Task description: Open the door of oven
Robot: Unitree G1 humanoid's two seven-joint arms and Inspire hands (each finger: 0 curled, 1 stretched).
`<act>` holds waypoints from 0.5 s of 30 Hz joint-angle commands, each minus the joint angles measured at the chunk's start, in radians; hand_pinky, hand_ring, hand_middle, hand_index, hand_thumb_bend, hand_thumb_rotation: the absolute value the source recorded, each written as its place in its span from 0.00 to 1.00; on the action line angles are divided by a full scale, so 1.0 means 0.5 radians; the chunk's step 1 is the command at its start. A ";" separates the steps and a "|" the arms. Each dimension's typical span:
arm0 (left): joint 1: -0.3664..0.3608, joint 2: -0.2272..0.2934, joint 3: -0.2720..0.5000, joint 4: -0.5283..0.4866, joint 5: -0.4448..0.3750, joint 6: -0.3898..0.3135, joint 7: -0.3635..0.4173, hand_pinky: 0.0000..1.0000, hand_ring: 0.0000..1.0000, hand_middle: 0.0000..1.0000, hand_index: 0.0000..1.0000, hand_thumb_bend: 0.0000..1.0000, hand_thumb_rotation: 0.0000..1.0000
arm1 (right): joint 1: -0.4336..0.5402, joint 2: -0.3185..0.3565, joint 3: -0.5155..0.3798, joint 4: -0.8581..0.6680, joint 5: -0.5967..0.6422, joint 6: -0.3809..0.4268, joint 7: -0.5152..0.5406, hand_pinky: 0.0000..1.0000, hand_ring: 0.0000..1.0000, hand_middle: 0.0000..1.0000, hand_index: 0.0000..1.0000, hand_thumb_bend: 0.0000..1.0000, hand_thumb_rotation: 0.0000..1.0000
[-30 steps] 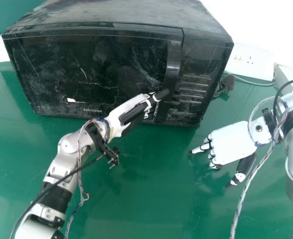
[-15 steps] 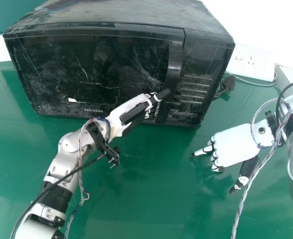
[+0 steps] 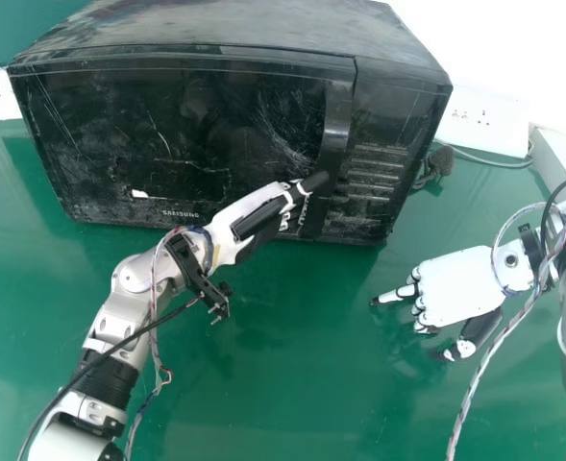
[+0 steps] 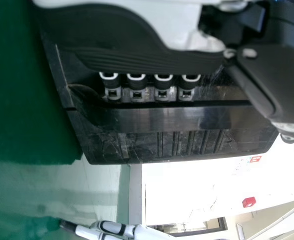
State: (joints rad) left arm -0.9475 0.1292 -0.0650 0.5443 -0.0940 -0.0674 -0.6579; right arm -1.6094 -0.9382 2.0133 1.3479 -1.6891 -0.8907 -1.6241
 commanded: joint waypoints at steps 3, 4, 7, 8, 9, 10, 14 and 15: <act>0.021 -0.010 0.007 -0.027 -0.036 -0.004 -0.011 0.67 0.86 0.88 0.91 1.00 0.86 | 0.205 -0.053 0.132 0.059 -0.225 0.070 0.019 0.57 0.66 0.66 0.70 0.79 0.73; 0.018 -0.011 0.009 -0.022 -0.042 -0.006 -0.019 0.67 0.86 0.88 0.91 1.00 0.87 | 0.201 -0.054 0.139 0.062 -0.234 0.087 0.019 0.59 0.67 0.67 0.70 0.79 0.70; 0.000 -0.005 0.014 -0.020 -0.091 0.041 -0.093 0.64 0.85 0.88 0.90 0.97 0.87 | 0.139 -0.057 0.185 0.090 -0.295 0.149 0.019 0.62 0.74 0.72 0.77 0.88 0.67; -0.003 -0.006 0.019 -0.023 -0.112 0.061 -0.118 0.64 0.84 0.88 0.90 0.96 0.86 | 0.110 -0.064 0.191 0.093 -0.303 0.156 0.019 0.63 0.76 0.74 0.78 0.90 0.66; -0.007 -0.006 0.019 -0.023 -0.124 0.068 -0.135 0.63 0.84 0.88 0.89 0.95 0.86 | 0.076 -0.072 0.193 0.102 -0.305 0.142 0.019 0.65 0.76 0.75 0.80 0.93 0.61; -0.010 -0.007 0.019 -0.021 -0.132 0.073 -0.144 0.62 0.83 0.88 0.89 0.94 0.86 | 0.044 -0.092 0.174 0.100 -0.284 0.126 0.019 0.69 0.77 0.76 0.84 0.96 0.55; -0.018 -0.008 0.015 -0.026 -0.140 0.084 -0.154 0.60 0.81 0.87 0.88 0.95 0.85 | -0.064 -0.160 0.041 0.131 -0.175 -0.234 0.019 0.81 0.82 0.79 0.88 0.97 0.65; -0.020 -0.006 0.014 -0.028 -0.143 0.087 -0.157 0.60 0.80 0.86 0.88 0.94 0.85 | -0.080 -0.177 -0.007 0.131 -0.140 -0.306 0.019 0.76 0.80 0.78 0.86 0.98 0.64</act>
State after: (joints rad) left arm -0.9511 0.1306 -0.0583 0.5436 -0.1575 -0.0314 -0.7272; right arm -1.6618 -0.9780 2.0243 1.4021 -1.7420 -0.9881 -1.6231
